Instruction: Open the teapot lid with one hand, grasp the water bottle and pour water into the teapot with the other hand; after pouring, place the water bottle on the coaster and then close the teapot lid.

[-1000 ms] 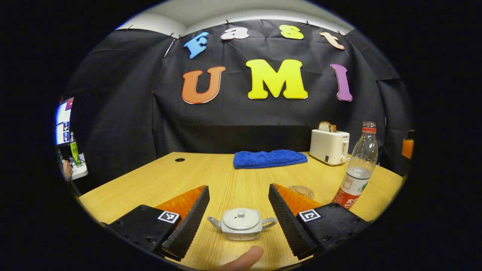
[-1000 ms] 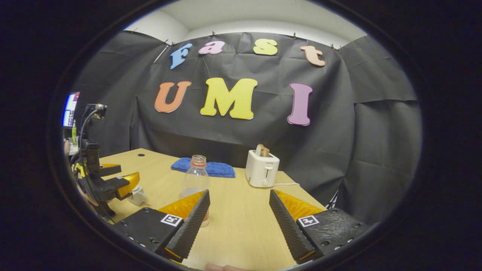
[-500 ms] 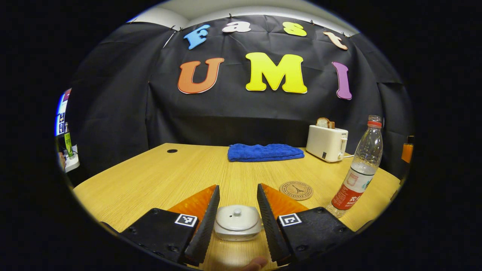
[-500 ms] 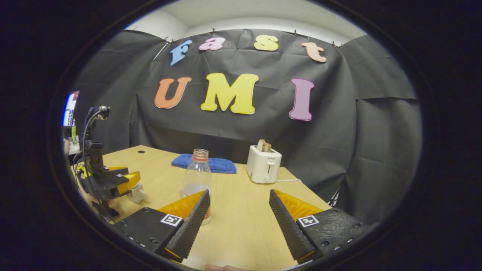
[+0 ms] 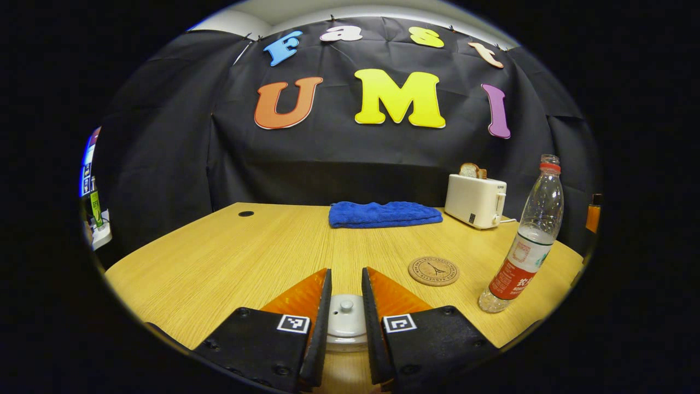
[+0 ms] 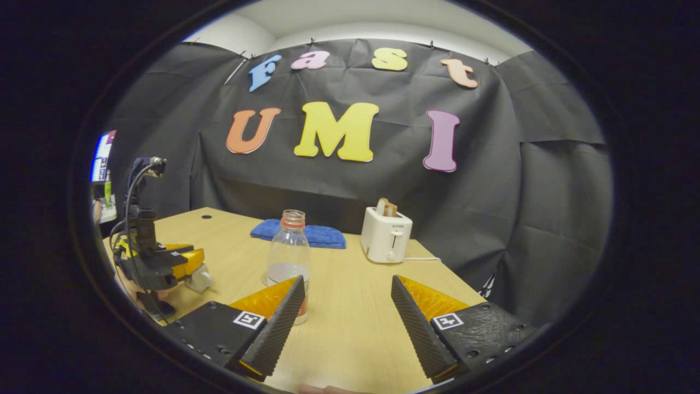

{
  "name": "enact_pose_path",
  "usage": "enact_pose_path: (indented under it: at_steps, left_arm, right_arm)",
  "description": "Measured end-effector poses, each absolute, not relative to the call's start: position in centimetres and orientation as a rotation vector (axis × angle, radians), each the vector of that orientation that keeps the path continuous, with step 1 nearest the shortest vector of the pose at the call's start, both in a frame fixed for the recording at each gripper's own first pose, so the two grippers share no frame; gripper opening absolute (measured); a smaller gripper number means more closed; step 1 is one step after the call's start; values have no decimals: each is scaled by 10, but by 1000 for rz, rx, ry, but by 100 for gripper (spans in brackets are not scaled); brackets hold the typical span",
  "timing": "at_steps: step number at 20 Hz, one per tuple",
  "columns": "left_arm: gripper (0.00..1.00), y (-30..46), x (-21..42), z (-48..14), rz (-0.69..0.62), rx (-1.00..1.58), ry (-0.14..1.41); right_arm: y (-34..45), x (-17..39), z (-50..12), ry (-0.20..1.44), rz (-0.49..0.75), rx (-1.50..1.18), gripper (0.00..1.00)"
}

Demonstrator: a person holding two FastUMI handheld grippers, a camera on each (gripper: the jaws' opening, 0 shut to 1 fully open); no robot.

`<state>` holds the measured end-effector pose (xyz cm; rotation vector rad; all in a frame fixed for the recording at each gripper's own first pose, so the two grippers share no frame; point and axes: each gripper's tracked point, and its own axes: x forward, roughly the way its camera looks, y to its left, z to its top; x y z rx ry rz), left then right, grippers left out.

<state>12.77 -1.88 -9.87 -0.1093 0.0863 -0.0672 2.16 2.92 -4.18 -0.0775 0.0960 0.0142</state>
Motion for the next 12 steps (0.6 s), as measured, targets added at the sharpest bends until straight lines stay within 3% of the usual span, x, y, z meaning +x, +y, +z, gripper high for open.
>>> enact_pose_path:
  at_steps: [1,4,7,12]
  left_arm:
    - [23,-19,127,-98,-66,-116,85]
    - [18,-22,126,-97,-78,-116,84]
    - [7,-24,126,-98,-95,-113,96]
    - [6,-23,124,-96,-112,-121,95]
  right_arm:
    - [30,22,-43,98,15,-79,98]
    - [33,22,-46,107,20,-84,98]
    - [36,25,-50,113,25,-89,98]
    - [40,30,-60,134,40,-79,98]
